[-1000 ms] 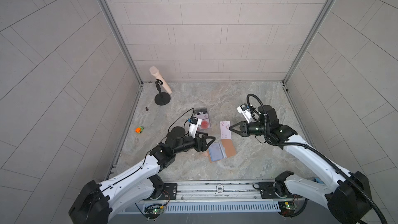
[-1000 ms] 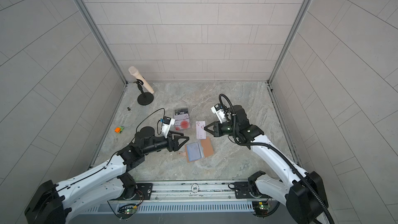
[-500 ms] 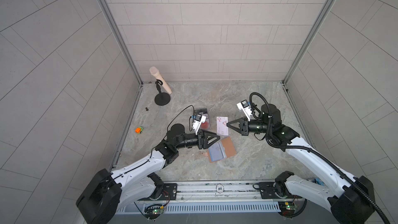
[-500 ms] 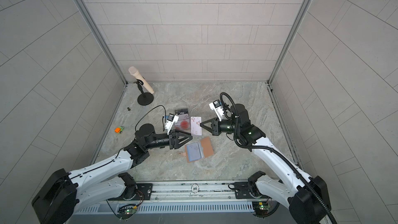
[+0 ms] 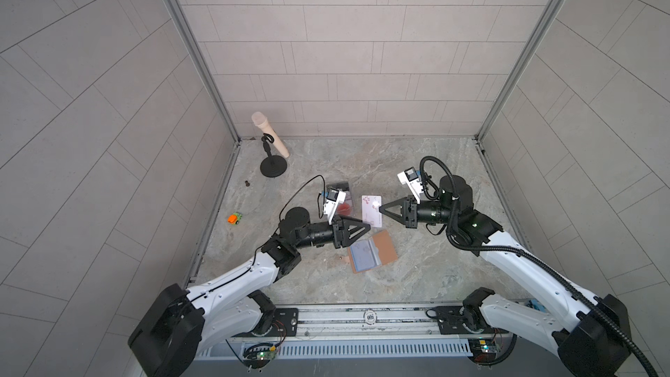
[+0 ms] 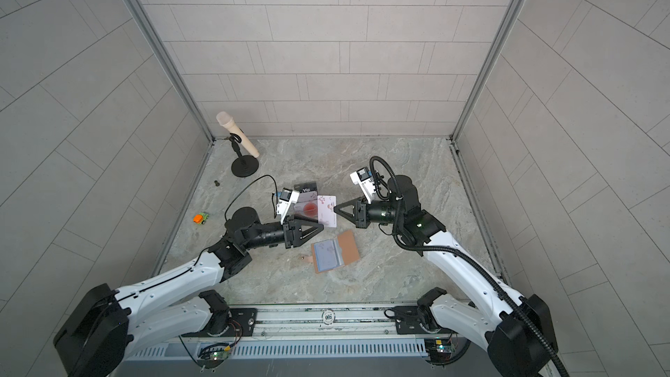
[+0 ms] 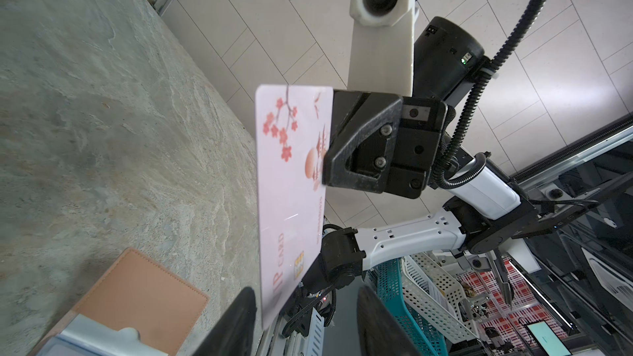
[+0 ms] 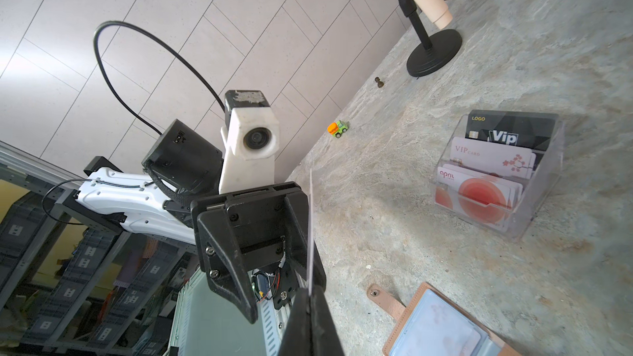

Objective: Take the credit cards out of the card holder
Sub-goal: Place the credit card in the storage box.

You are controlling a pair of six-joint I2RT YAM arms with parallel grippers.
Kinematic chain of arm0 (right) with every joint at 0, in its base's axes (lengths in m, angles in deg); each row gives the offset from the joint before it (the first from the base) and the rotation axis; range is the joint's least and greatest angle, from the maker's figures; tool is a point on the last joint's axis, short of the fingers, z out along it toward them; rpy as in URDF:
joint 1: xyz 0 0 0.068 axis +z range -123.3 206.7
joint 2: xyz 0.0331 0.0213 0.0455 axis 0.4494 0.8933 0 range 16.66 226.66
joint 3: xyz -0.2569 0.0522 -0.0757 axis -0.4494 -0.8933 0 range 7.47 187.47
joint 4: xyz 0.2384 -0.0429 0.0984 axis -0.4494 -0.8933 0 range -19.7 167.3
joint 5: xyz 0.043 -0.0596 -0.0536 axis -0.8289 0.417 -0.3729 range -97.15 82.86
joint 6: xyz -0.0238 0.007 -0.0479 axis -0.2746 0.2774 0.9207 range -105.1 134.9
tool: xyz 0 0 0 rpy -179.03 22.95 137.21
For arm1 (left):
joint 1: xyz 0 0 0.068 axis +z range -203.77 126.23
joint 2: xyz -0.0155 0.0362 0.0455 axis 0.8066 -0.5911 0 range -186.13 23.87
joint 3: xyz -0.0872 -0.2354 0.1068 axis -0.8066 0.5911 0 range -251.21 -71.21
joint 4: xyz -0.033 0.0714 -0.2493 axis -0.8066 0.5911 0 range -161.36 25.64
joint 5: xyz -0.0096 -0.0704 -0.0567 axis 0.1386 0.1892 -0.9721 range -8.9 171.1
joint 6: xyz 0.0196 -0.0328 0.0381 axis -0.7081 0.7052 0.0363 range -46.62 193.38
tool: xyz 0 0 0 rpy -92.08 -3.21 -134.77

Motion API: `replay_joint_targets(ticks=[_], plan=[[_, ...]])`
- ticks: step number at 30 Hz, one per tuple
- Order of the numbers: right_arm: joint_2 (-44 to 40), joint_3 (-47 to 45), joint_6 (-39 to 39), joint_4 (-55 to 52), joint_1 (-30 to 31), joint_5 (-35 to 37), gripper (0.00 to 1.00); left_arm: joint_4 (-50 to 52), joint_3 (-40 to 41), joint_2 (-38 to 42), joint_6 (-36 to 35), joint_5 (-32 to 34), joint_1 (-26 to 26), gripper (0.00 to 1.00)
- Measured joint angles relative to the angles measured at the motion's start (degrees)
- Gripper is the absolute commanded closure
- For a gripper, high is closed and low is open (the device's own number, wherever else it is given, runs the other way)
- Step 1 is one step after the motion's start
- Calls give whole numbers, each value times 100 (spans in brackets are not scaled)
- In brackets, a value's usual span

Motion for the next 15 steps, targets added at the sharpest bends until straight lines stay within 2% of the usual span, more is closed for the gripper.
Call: replay_joint_targets(ticks=[6,10,15], plan=[[0,-142,-81,98,4,-35,100,-433,-2,-181,205,28,0,62],[-2,-175,-107,186,4,-92,100,-772,-2,-400,424,24,4,77],[-33,-210,-122,275,15,-109,100,-1010,-4,-557,605,11,11,83]])
